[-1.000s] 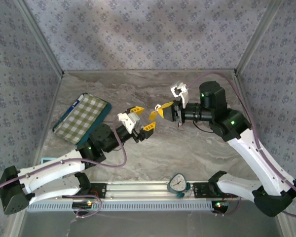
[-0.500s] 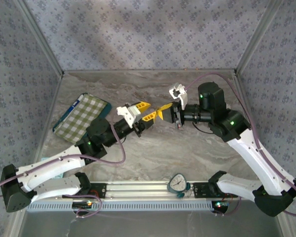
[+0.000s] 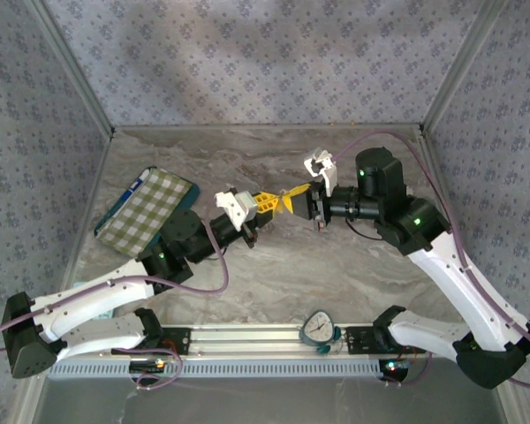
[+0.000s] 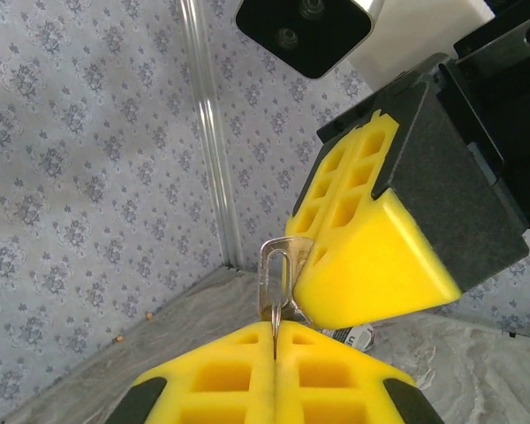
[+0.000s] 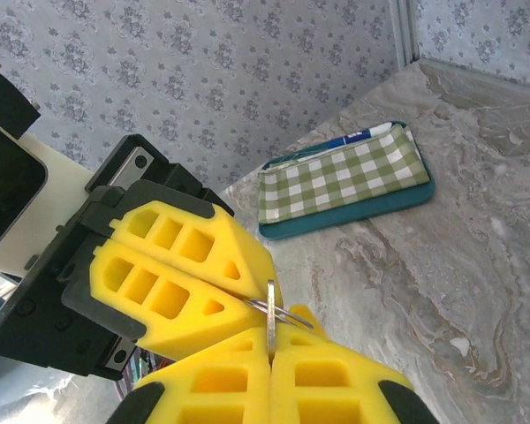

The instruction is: Remove the keys from the keyring

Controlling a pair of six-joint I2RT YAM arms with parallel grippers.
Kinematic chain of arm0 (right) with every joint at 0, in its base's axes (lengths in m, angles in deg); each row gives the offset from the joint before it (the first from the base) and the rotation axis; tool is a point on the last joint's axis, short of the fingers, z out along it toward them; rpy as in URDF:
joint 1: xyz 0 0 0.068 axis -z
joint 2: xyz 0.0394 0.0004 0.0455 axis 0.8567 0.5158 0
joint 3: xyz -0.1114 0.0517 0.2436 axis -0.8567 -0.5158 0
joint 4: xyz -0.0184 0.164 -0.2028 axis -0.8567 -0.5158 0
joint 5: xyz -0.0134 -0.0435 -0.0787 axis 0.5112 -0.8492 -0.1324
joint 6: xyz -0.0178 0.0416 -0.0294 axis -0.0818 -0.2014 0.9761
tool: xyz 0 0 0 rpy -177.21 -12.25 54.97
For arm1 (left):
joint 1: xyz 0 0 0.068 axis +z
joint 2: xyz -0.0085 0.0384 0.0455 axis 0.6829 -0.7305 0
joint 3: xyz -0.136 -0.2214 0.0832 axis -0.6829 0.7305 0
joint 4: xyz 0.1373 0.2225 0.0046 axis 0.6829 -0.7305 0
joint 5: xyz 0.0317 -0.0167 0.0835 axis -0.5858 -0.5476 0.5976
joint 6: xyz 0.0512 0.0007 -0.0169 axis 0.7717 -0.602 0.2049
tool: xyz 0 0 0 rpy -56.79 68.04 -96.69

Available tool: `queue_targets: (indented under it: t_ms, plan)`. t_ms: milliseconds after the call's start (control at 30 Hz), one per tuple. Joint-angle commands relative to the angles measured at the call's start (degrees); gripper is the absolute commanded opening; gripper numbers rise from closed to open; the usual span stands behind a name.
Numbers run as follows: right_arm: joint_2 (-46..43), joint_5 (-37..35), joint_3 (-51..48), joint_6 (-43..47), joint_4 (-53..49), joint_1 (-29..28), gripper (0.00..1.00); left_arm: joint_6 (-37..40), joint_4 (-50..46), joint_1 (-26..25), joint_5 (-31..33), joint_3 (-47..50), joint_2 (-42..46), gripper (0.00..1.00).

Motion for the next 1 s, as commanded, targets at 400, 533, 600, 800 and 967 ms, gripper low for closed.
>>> queue_targets:
  t_ms: [400, 533, 600, 800, 967]
  plan:
    - [-0.94, 0.80, -1.26, -1.65, 1.77, 1.40, 0.00, -1.87, 3.94, -0.17, -1.85, 3.20, 5.26, 0.01]
    - [-1.06, 0.86, -0.06, -0.84, 1.12, 1.38, 0.00, -3.55, 3.55, -0.17, 0.19, 6.17, 6.99, 0.34]
    - [-0.85, 0.97, 0.42, -0.58, 0.71, 1.42, 0.00, -3.94, 3.20, -0.17, 0.94, 7.46, 8.10, 0.44]
    - [-1.03, 1.12, 0.46, -0.54, 0.63, 1.30, 0.00, -3.66, 2.32, -0.17, 2.34, 8.68, 9.03, 0.56]
    - [-0.81, 1.23, 1.11, -0.57, 0.48, 1.25, 0.00, -2.33, 4.11, -0.17, 3.00, 9.07, 7.70, 0.66]
